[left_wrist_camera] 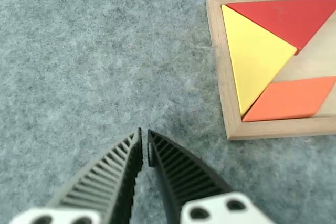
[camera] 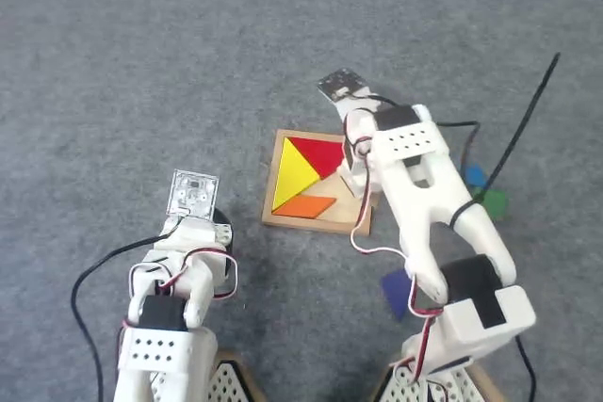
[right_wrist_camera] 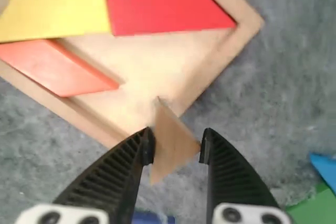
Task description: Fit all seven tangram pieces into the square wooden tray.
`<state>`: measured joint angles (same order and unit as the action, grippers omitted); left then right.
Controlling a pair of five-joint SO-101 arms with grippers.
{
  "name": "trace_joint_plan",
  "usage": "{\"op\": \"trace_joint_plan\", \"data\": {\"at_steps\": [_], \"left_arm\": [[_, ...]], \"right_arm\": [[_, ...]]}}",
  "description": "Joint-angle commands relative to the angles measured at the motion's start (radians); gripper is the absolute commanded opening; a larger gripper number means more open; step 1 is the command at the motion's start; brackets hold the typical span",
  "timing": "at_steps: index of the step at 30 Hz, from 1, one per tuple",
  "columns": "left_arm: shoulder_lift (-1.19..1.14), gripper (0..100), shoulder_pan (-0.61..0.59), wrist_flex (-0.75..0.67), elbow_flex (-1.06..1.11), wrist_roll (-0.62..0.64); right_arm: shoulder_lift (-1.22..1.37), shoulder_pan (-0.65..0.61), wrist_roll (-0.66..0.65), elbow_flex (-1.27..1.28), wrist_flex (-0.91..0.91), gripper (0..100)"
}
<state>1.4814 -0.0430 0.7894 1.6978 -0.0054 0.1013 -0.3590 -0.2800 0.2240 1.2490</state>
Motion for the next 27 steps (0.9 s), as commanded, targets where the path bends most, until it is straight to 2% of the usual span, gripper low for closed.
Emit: {"op": "trace_joint_plan", "data": {"at_steps": [1, 10, 17, 27], "left_arm": [[0.014, 2, -0.005, 0.008, -0.008, 0.008], [0.014, 2, -0.005, 0.008, -0.008, 0.008], [0.014, 2, -0.005, 0.008, -0.008, 0.008], [0.014, 2, -0.005, 0.008, -0.008, 0.008]], "right_arm": [[-0.062, -0.031, 0.003, -0.064, 0.007, 13.1], [0.039, -0.062, -0.006, -0.173, 0.018, 13.0], [0.162, -0.108, -0.144, -0.305, 0.099, 12.7], [0.260, -0.202, -0.304, -0.327, 0.048, 12.6]]}}
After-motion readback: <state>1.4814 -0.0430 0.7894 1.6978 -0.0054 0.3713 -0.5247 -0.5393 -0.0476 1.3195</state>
